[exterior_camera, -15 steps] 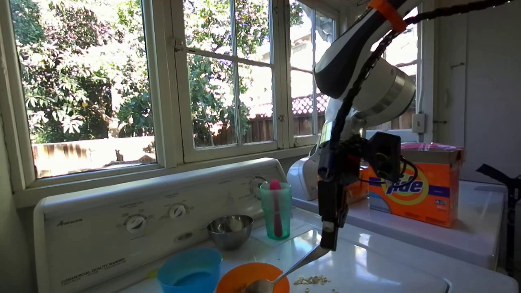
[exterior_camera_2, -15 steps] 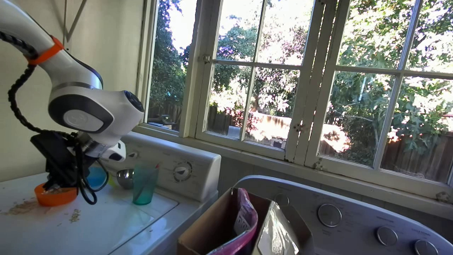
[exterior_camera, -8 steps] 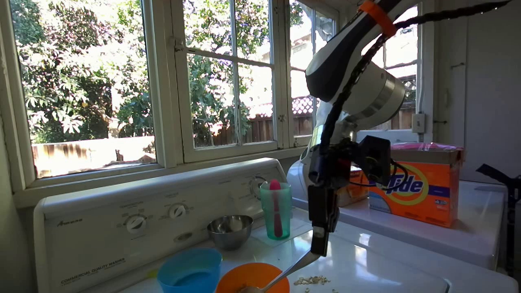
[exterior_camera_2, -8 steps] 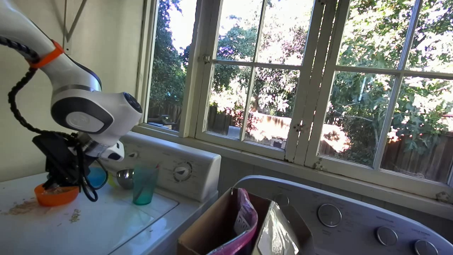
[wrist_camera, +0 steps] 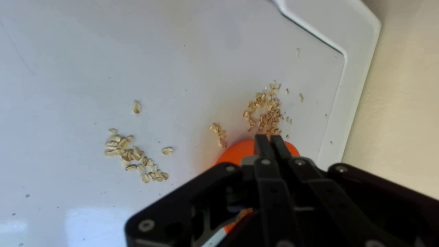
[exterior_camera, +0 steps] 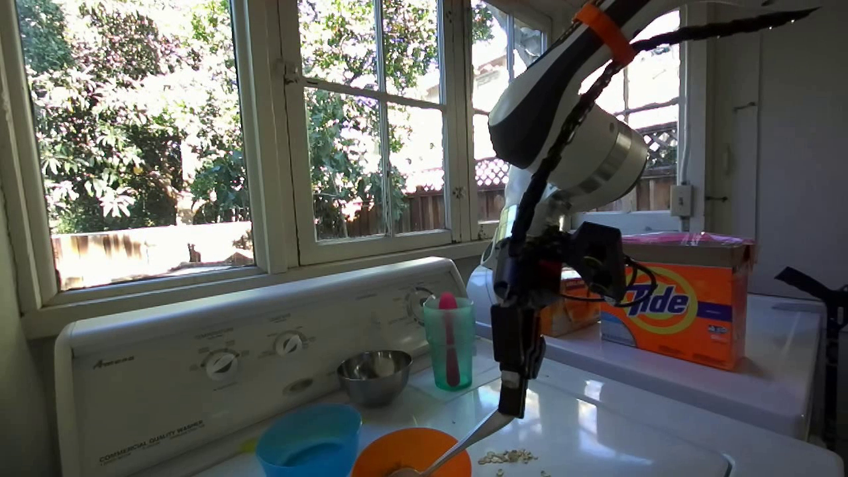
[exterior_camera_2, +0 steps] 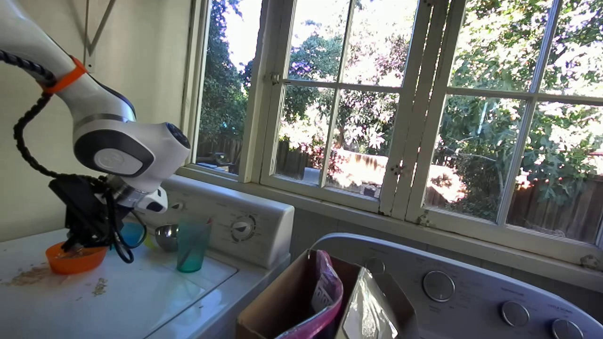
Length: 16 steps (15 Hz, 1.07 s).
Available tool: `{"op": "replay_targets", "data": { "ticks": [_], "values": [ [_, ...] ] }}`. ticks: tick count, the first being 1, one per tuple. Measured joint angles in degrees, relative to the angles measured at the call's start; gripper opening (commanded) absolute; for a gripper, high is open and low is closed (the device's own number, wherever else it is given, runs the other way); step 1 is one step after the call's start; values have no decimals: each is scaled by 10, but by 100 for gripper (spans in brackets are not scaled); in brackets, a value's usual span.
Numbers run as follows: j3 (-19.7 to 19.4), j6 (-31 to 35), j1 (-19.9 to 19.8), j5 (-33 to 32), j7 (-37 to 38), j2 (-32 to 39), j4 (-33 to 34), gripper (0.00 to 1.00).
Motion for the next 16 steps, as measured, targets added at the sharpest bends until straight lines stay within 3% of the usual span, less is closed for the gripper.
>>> {"op": "replay_targets", "data": {
  "ticks": [7,8,9,11,16],
  "values": [
    [3,-3,-7,-14,-8,31,33,1],
    [5,-4,-10,-14,-14,38,39,8],
    [8,-6,-13,-14,-20,44,47,30],
    [14,-11,-20,-13,-32,56,59,34],
    [23,-26,-32,-13,-46,76,82,71]
  ]
}}
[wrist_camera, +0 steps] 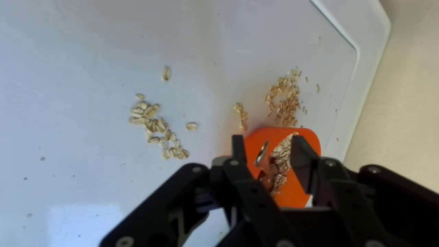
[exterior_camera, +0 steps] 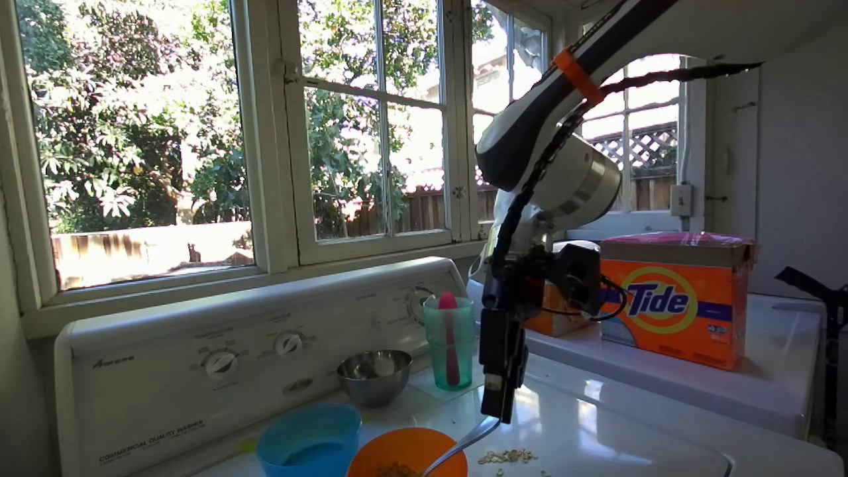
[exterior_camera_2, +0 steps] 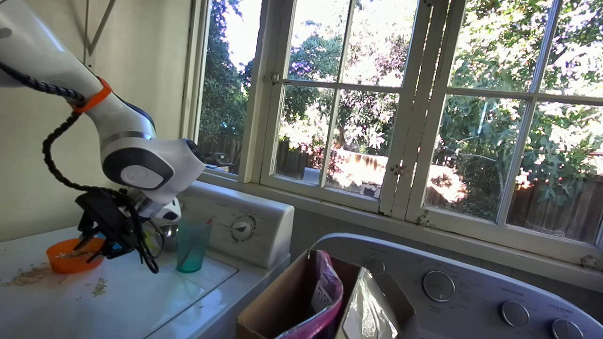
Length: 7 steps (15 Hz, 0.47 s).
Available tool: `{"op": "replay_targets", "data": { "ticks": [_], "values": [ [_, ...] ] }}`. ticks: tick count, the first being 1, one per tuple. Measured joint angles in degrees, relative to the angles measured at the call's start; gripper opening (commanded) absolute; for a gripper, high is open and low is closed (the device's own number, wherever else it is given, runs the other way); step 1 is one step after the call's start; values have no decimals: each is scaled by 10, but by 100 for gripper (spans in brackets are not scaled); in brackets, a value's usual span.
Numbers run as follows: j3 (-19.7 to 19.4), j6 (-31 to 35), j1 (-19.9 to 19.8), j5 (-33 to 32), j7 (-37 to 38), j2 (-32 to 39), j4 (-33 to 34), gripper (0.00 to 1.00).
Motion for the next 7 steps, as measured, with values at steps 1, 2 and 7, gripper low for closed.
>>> {"op": "replay_targets", "data": {
  "ticks": [1,2,7],
  "values": [
    [1,-3,-2,0,-1,2,3,80],
    [2,-6,-3,0,-1,3,6,87],
    [1,-46,-5,-20,-1,-12,7,99]
  ]
}}
